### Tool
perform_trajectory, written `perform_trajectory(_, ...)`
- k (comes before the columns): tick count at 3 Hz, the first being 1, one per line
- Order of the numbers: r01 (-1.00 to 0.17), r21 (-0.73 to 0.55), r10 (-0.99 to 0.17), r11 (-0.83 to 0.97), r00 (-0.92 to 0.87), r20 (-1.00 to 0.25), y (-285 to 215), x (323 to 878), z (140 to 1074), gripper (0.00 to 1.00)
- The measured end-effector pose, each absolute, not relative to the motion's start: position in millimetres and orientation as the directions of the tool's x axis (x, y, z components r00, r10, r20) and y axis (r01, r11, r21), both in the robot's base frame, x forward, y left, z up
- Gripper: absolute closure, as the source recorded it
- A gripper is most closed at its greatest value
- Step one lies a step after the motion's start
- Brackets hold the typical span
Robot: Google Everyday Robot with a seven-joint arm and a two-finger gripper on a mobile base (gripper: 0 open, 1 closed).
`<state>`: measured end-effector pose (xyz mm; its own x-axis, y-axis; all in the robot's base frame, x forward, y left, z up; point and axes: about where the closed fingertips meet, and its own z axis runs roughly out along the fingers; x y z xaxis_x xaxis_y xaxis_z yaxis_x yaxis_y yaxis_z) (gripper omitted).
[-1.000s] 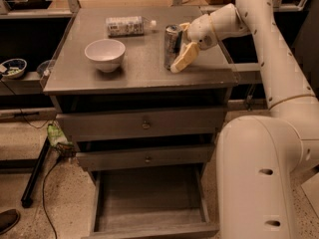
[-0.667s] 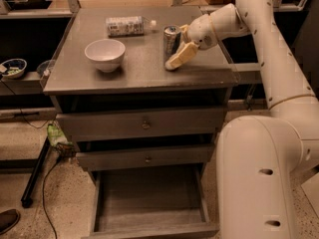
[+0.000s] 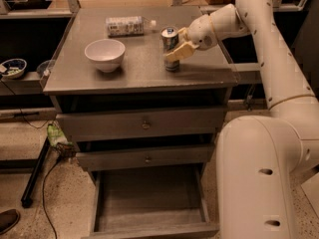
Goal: Place redbull can into bottom drawer
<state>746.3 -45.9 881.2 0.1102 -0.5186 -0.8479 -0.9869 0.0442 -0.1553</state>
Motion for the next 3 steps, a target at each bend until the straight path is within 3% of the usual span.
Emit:
perform_trajectory(1,-0.987,-0.155,-0.519,0.044,0.11,-0.848,-45.8,746.4,881.2,1.0)
perform_trajectory(3,-0.983,-0.172,-0.528,0.067,0.111,-0.842,-48.8,742.6,899.2,1.0)
